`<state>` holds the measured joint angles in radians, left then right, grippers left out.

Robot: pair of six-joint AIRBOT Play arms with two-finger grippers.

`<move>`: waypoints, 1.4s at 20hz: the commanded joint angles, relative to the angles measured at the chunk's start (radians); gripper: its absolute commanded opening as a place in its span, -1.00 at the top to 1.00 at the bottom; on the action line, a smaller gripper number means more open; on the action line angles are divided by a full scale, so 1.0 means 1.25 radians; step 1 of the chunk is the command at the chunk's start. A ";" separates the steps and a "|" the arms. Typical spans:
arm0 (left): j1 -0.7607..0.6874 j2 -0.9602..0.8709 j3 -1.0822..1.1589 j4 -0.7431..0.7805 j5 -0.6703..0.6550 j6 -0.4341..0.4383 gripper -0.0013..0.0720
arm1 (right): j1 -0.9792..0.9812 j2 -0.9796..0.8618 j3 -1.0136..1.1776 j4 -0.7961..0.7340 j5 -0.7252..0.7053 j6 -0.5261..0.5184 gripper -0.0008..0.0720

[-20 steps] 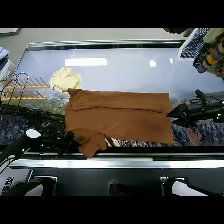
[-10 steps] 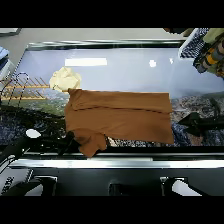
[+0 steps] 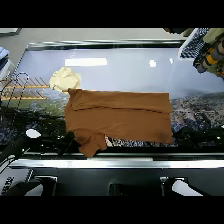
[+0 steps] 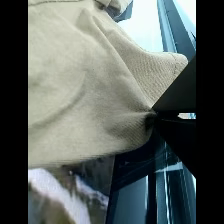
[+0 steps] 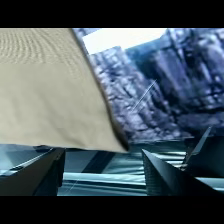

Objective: Fold the clothes and pants, and hang the long-sleeved shirts on hangers.

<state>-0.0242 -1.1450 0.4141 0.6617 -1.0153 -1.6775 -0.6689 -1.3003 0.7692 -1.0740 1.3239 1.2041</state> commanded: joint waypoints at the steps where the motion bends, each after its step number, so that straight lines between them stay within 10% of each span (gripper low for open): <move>1: 0.000 0.000 0.001 0.000 -0.001 0.001 0.91 | -0.001 -0.025 -0.011 0.021 -0.014 -0.011 -0.54; 11: 0.000 0.000 0.001 0.000 -0.003 0.001 0.91 | 0.000 -0.089 -0.022 0.082 -0.001 -0.015 -0.50; 14: 0.000 0.000 0.001 0.000 -0.003 0.001 0.91 | 0.000 -0.089 -0.064 0.080 -0.005 -0.016 -0.31; 19: 0.001 0.000 0.001 0.001 -0.008 0.002 0.91 | 0.000 -0.085 -0.073 0.081 -0.062 -0.021 0.89; 28: 0.093 0.181 0.002 0.163 -0.250 0.000 0.92 | 0.000 0.036 -0.073 0.001 0.132 0.090 0.90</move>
<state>0.0662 -1.0080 0.4164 0.7856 -1.2015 -1.6672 -0.6693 -1.3380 0.6773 -1.0290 1.3819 1.2343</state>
